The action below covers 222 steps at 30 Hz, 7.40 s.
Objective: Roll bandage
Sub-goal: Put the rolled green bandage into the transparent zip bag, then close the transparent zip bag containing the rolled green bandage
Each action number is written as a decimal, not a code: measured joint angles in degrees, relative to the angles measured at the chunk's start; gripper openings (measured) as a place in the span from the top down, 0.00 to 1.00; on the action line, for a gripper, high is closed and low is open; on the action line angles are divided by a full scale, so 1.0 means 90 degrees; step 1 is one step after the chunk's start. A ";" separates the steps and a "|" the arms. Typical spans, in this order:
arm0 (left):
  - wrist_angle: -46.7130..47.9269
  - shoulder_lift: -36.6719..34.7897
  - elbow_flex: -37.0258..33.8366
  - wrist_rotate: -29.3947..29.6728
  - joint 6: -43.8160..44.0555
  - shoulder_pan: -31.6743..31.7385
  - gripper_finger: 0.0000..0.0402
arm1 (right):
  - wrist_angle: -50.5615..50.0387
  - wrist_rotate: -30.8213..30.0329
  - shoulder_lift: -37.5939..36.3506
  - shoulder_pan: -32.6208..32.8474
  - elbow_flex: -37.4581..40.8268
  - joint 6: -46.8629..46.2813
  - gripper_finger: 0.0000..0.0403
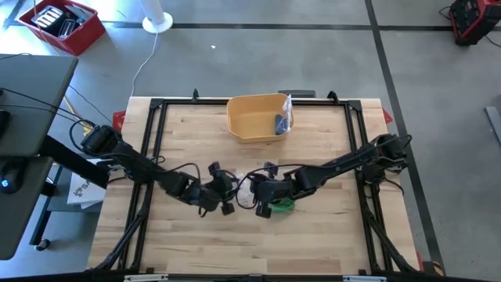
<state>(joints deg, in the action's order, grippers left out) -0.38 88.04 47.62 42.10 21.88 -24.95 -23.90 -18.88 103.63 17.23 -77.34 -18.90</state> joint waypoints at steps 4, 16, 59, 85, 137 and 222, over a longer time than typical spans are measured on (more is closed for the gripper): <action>0.0585 0.0001 0.0000 -0.0002 0.0208 0.0075 0.79 | 0.0070 -0.0019 0.0007 0.0025 0.0000 0.0262 1.00; 0.1168 -0.0001 0.0000 -0.0309 0.0805 -0.0135 0.99 | -0.1086 -0.0259 -0.0364 0.0051 0.0002 0.1257 0.79; 0.1115 0.0025 0.0138 -0.1012 0.2495 -0.0259 1.00 | 0.3152 -0.0740 -0.1489 0.1341 0.2626 0.0721 0.94; 0.0925 0.0033 0.0682 -0.1672 0.2936 0.0125 1.00 | -0.1333 -0.1937 0.0224 0.1247 -0.0138 0.1560 0.94; 0.0410 0.0490 0.0678 -0.0776 0.2636 -0.0077 1.00 | -0.0369 0.0938 -0.1054 0.0438 -0.0245 0.1367 0.52; 0.3120 0.0977 0.2108 0.0144 0.0180 -0.1030 0.96 | 0.3883 -0.0935 -0.0264 0.0972 0.1557 0.2841 0.49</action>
<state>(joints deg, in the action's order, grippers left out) 27.71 96.84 66.59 43.40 23.50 -34.22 11.05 -27.30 101.26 25.99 -63.32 6.67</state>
